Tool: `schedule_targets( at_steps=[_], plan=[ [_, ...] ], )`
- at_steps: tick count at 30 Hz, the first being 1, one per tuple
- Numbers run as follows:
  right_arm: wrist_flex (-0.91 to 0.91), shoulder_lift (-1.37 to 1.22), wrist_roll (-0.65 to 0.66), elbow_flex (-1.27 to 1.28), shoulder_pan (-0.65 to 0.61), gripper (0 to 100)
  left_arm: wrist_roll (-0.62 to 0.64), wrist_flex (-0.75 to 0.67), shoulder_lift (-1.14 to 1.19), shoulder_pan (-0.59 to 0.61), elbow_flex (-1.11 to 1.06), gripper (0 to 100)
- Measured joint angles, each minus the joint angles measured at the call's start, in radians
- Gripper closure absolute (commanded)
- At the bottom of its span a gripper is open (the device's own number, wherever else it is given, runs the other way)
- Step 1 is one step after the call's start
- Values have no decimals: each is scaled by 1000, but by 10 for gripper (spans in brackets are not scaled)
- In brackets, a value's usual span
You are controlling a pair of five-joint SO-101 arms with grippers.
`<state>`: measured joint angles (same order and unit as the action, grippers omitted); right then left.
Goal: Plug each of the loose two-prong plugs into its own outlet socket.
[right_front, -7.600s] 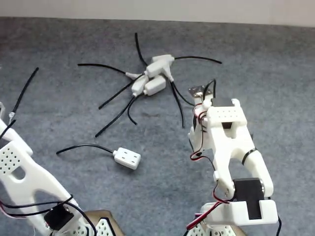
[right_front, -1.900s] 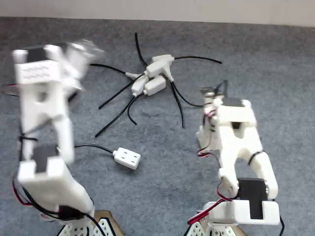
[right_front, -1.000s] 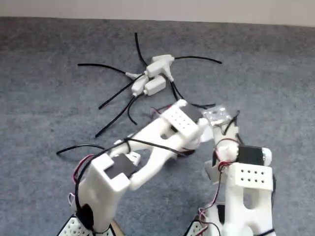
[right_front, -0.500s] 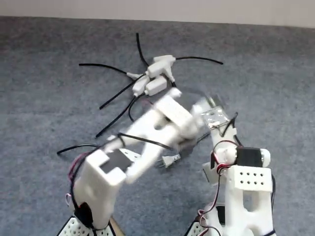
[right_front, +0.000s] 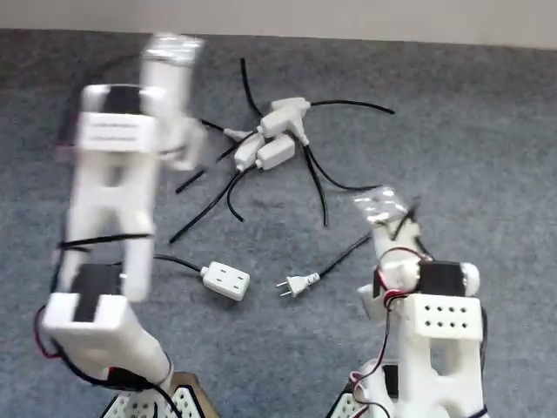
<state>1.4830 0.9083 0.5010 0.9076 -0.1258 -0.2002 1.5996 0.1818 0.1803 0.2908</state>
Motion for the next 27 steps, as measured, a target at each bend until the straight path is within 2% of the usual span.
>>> schedule_targets(
  at_steps=[5, 10, 14, 19, 22, 27],
  plan=[
    [21, -167, -3, -138, -222, 757, -158, 43, 0, 299, 0, 728],
    [141, -417, 37, -387, -407, 757, -377, -35, -2, 519, -100, 748],
    [244, -499, 190, -563, -470, 757, -508, -155, -2, 629, -229, 737],
    [252, -499, 411, -546, -535, 757, -624, -279, -2, 727, -350, 737],
    [172, -499, 480, -466, -543, 757, -677, -321, -2, 772, -379, 737],
    [-75, -499, 500, -261, -548, 757, -695, -365, -2, 796, -419, 737]
  ],
)
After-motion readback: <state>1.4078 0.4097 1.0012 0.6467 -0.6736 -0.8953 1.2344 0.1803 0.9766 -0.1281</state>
